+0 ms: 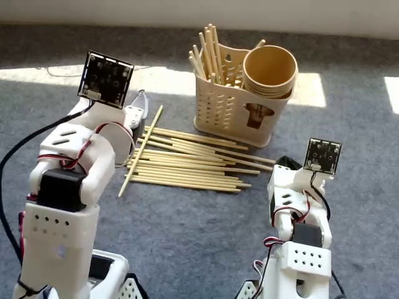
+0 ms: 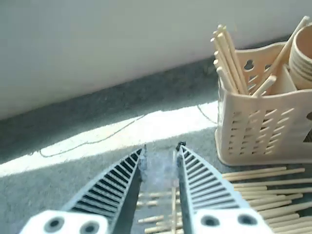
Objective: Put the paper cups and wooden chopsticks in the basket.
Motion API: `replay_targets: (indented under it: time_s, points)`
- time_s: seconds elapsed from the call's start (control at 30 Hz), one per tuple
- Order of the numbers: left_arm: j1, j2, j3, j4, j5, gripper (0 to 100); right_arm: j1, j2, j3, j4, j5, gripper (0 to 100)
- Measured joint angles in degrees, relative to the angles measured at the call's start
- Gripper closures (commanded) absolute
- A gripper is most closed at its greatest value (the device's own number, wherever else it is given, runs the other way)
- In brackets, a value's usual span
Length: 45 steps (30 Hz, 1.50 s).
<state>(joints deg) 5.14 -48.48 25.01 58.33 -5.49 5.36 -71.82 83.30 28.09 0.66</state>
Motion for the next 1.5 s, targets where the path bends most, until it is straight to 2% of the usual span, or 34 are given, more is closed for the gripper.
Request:
replay_targets:
  time_s: [0.13, 0.37, 0.57, 0.83, 1.5]
  points:
    - [-3.5, 3.1, 0.0, 5.2, -1.3, 90, 0.0, 0.0, 0.0, 0.0, 0.0, 98.8]
    - [-4.1, 16.9, 0.0, 10.4, -7.4, 89, 0.0, 0.0, 0.0, 0.0, 0.0, 98.8]
    - [-5.3, 25.9, 0.0, 10.7, -7.7, 82, 0.0, 0.0, 0.0, 0.0, 1.1, 98.8]
    - [-6.2, 33.4, -0.8, 10.7, -8.0, 83, 0.0, 0.0, 0.0, 0.0, 1.4, 98.8]
    - [-7.8, 52.9, -0.8, -5.8, -8.0, 83, 0.0, 0.0, 0.0, 0.0, 1.6, 98.8]
